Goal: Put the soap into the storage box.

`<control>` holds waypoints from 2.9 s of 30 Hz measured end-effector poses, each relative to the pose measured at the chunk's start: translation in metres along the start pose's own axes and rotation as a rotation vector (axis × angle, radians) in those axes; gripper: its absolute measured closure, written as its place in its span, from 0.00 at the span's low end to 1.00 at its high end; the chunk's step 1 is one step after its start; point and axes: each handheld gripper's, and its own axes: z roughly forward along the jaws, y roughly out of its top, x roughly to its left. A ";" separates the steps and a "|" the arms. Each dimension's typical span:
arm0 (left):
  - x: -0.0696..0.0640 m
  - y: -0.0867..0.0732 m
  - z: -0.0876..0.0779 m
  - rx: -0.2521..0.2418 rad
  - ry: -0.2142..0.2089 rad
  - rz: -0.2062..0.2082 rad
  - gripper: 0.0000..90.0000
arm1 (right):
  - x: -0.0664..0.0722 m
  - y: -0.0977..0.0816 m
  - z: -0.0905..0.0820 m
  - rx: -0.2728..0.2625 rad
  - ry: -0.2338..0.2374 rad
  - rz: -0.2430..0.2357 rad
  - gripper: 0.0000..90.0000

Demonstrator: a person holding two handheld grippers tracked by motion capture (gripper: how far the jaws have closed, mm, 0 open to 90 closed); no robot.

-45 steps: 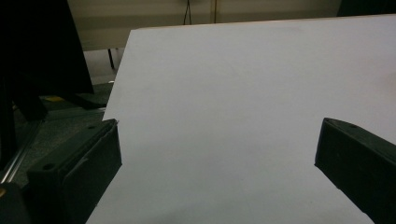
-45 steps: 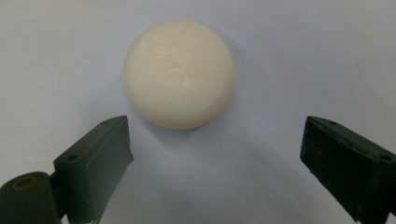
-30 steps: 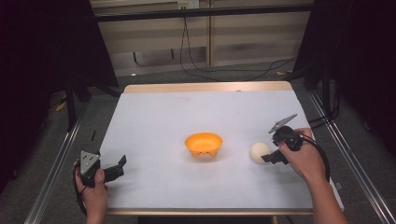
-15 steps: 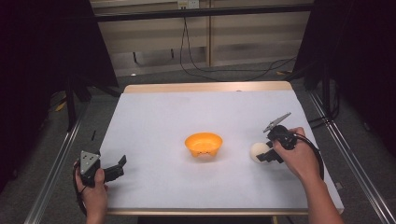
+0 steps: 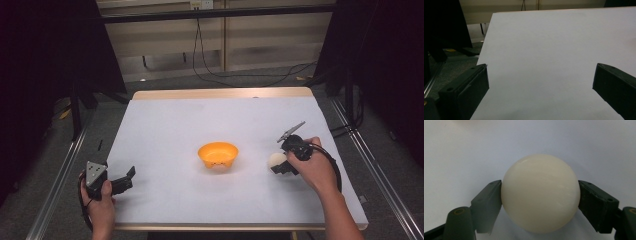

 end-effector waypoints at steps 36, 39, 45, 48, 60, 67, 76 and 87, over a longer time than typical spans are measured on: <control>0.001 0.000 -0.001 -0.004 0.004 0.001 0.00 | -0.001 0.004 -0.013 -0.036 0.017 -0.005 0.27; 0.001 0.000 -0.001 -0.004 0.004 0.000 0.00 | -0.003 0.003 -0.014 -0.047 0.018 0.010 0.31; 0.001 0.000 -0.001 -0.003 0.004 0.002 0.00 | -0.004 0.003 -0.015 -0.041 0.019 0.035 0.31; 0.001 0.000 -0.001 -0.002 0.006 0.003 0.00 | -0.005 0.003 -0.013 -0.035 0.026 0.035 0.29; 0.001 0.000 -0.001 -0.004 0.004 0.002 0.00 | -0.003 0.004 0.000 -0.005 0.018 0.024 0.25; 0.001 0.000 -0.001 -0.001 0.004 0.003 0.00 | -0.002 0.004 0.008 0.002 0.005 0.015 0.25; 0.002 0.000 -0.001 -0.005 0.003 0.002 0.00 | -0.002 0.003 0.010 -0.002 0.022 0.016 0.26; 0.001 0.000 -0.001 -0.006 0.001 -0.003 0.00 | -0.001 0.012 -0.007 -0.025 0.023 0.001 0.26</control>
